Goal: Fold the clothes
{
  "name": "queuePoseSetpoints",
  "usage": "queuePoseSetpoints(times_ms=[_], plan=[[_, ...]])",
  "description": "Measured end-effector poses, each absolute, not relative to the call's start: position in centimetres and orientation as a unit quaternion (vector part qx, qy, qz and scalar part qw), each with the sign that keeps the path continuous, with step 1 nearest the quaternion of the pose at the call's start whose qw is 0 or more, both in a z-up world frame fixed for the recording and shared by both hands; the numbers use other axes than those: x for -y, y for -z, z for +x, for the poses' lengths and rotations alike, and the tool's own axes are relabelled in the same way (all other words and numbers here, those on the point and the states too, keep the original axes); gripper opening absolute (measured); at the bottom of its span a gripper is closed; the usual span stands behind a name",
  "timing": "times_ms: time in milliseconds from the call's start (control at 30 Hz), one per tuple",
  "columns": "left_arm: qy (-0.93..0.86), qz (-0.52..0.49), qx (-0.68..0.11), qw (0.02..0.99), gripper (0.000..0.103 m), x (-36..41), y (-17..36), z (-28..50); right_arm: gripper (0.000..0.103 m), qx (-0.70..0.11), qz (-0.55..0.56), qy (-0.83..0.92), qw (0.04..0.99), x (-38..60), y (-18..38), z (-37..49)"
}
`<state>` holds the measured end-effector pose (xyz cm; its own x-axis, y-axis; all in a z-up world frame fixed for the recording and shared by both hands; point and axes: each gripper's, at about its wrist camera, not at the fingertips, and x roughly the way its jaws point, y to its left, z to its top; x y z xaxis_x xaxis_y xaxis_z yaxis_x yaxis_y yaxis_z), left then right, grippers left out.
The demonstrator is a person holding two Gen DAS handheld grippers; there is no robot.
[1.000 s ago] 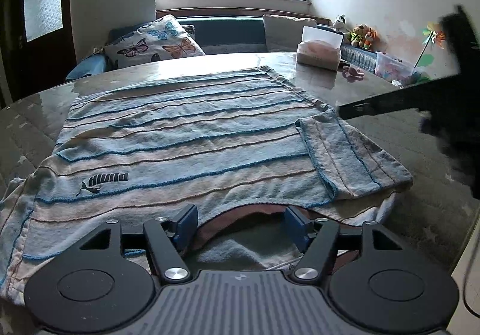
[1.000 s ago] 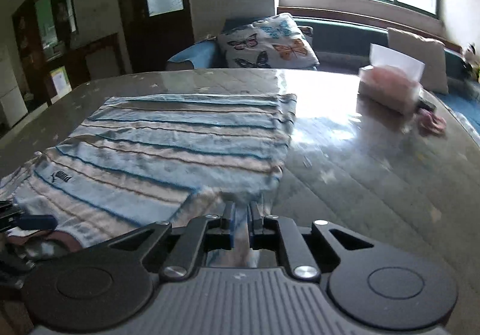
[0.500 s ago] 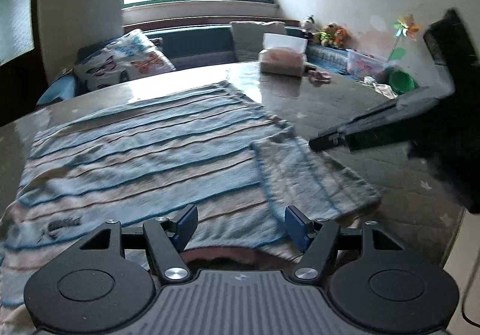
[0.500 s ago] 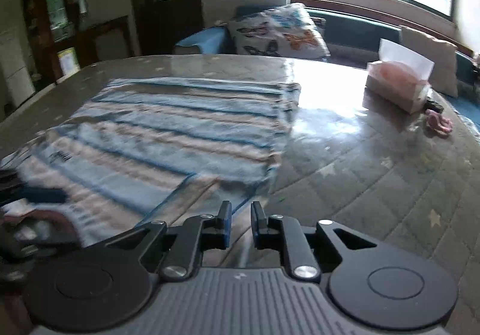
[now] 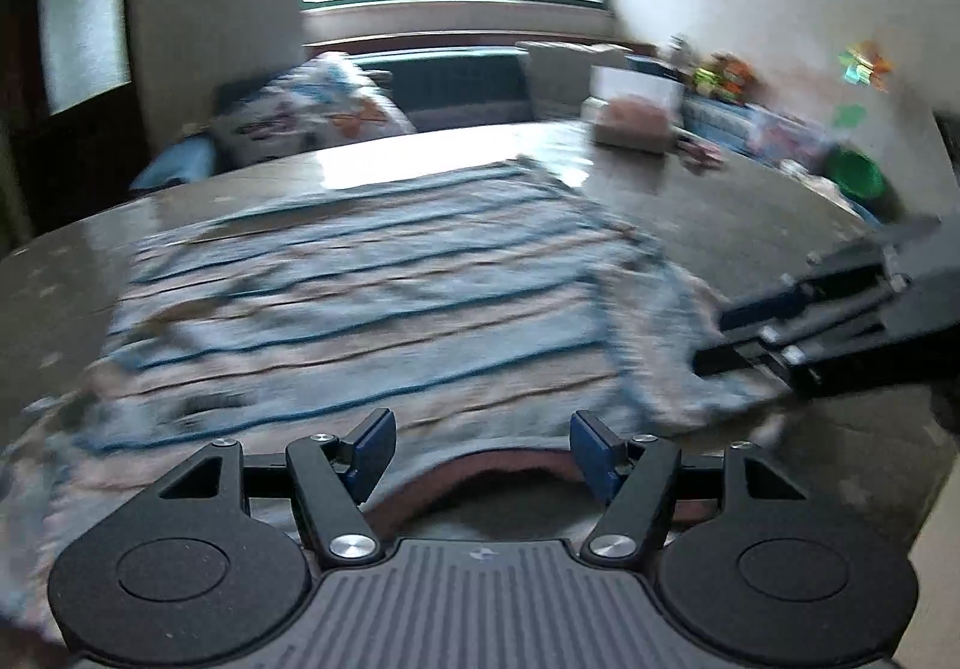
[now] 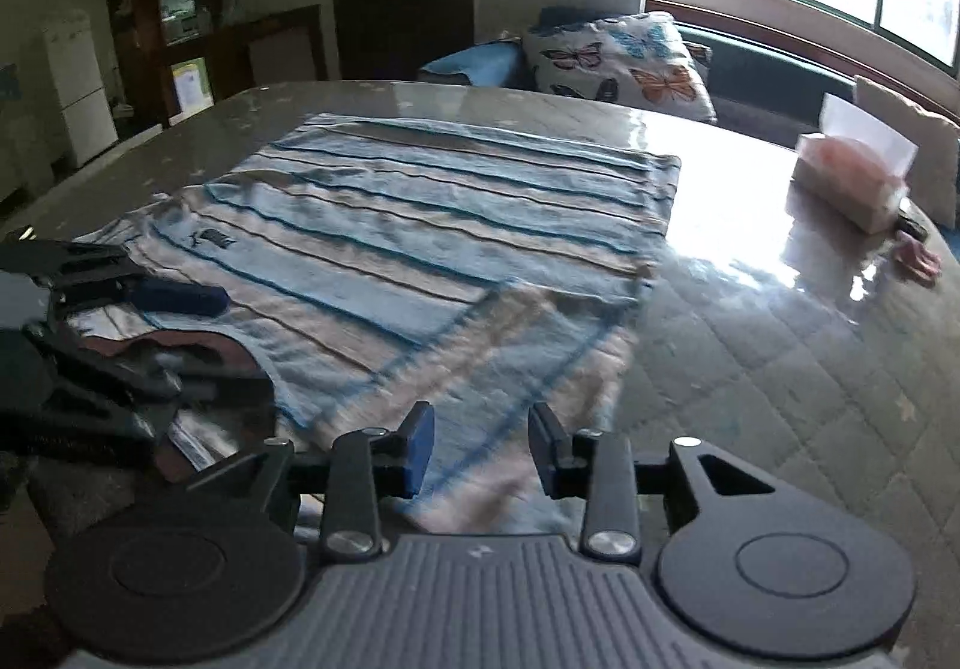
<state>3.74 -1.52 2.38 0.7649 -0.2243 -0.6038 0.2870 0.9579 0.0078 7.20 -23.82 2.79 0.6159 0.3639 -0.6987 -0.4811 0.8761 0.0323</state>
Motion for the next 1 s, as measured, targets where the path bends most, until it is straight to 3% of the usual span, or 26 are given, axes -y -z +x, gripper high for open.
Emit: queuePoseSetpoints(times_ms=[233,467,867,1000], plan=[[-0.02,0.007,-0.312,0.95,0.065,-8.6,-3.4,2.3,0.043,-0.374,-0.105,-0.258,0.885,21.0,-2.9,7.3],[-0.136,-0.041,-0.322,0.936,0.056,-17.3,-3.0,1.3,0.046,-0.363,-0.133,-0.314,0.867,15.8,-3.8,8.2],[-0.15,-0.088,-0.344,0.923,0.035,-21.4,-1.6,1.3,0.046,-0.358,-0.159,-0.391,0.833,4.4,-3.1,11.0],[-0.151,-0.098,-0.343,0.922,0.034,-21.8,-1.6,1.3,0.046,-0.367,-0.159,-0.395,0.827,2.0,-1.8,11.3]])
